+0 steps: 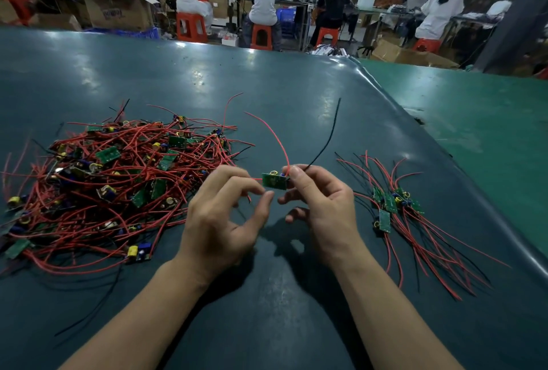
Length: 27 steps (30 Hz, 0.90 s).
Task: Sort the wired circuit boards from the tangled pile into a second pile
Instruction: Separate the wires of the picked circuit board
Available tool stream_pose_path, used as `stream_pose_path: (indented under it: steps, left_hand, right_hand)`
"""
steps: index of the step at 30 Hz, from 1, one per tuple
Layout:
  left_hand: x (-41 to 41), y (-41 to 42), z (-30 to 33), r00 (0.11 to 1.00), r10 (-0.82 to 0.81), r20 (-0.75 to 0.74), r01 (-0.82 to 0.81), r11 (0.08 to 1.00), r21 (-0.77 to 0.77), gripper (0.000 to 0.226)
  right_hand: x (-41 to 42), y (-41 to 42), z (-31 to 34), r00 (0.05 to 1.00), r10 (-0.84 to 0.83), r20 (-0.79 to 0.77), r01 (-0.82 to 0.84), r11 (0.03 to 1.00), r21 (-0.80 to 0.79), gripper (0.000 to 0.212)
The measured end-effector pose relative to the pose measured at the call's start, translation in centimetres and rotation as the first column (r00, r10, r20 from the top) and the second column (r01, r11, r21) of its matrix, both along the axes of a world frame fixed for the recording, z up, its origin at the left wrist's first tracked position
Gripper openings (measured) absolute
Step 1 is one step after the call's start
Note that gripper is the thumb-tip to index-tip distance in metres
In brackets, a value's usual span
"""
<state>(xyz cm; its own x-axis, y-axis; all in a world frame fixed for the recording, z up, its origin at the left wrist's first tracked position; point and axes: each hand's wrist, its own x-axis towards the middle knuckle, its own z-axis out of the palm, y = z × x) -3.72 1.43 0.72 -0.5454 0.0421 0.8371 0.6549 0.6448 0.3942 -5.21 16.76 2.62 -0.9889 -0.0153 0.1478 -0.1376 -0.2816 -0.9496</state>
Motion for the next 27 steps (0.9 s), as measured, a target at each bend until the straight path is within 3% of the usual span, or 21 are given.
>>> stream_pose_path:
  steps: [3, 6, 8, 11, 20, 24, 27]
  left_hand:
    - [0.2, 0.4, -0.1, 0.955, -0.040, 0.294, 0.002, 0.992, 0.128, 0.039]
    - [0.1, 0.4, 0.1, 0.860, -0.191, 0.474, 0.011, 0.934, 0.358, 0.037]
    - [0.0, 0.6, 0.5, 0.844, -0.280, 0.457, 0.026, 0.873, 0.487, 0.023]
    - [-0.1, 1.0, 0.5, 0.819, -0.408, 0.404, 0.027, 0.730, 0.683, 0.033]
    - [-1.0, 0.7, 0.9, 0.726, -0.613, 0.312, -0.067, 0.387, 0.919, 0.026]
    - [-1.0, 0.4, 1.2, 0.651, -0.725, 0.224, -0.074, 0.233, 0.970, 0.022]
    - [-0.9, 0.4, 1.2, 0.618, -0.751, 0.232, -0.061, 0.248, 0.967, 0.024]
  right_hand:
    - [0.2, 0.0, 0.1, 0.999, 0.037, -0.023, -0.037, 0.999, -0.003, 0.009]
    - [0.3, -0.2, 0.0, 0.995, 0.096, 0.014, -0.097, 0.994, 0.057, 0.009]
    - [0.2, -0.3, -0.1, 0.995, 0.085, 0.050, -0.088, 0.995, 0.055, 0.007]
    - [-0.1, -0.3, -0.3, 0.994, 0.085, 0.066, -0.082, 0.996, -0.042, 0.011]
    - [-0.1, -0.5, -0.5, 0.955, 0.281, 0.092, -0.264, 0.951, -0.160, 0.059]
    - [-0.3, -0.1, -0.1, 0.947, 0.269, 0.177, -0.243, 0.958, -0.154, 0.050]
    - [-0.1, -0.4, -0.2, 0.962, 0.227, 0.154, -0.220, 0.974, -0.057, 0.033]
